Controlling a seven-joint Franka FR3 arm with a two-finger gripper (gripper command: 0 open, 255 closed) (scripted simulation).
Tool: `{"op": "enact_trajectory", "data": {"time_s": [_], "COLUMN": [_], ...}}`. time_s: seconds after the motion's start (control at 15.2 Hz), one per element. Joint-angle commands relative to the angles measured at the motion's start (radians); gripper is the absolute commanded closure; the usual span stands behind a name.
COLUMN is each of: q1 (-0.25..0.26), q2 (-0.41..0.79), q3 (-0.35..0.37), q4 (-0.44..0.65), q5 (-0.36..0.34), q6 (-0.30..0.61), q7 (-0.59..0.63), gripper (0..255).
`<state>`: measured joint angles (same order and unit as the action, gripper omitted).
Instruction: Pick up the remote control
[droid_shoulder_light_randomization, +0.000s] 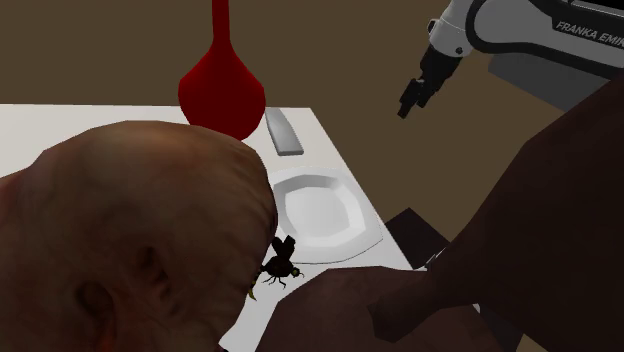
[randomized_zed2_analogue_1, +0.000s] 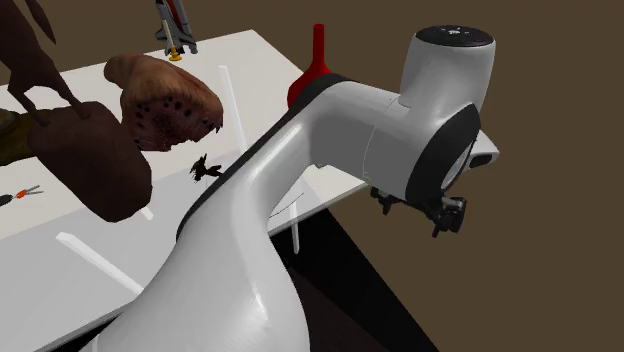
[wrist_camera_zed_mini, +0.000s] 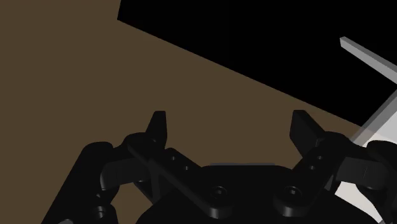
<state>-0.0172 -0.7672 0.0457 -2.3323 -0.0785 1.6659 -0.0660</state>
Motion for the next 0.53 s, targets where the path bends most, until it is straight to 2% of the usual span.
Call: {"op": "enact_trajectory", "data": {"time_s": [0.0, 0.46], "q1": [0.0, 0.009], "q2": [0.0, 0.165], "q3": [0.0, 0.143], "q4": [0.0, 0.08], "q5": [0.0, 0.091], "q6": [0.0, 0.048], "q7": [0.0, 0.238], "gripper": [0, 0]}}
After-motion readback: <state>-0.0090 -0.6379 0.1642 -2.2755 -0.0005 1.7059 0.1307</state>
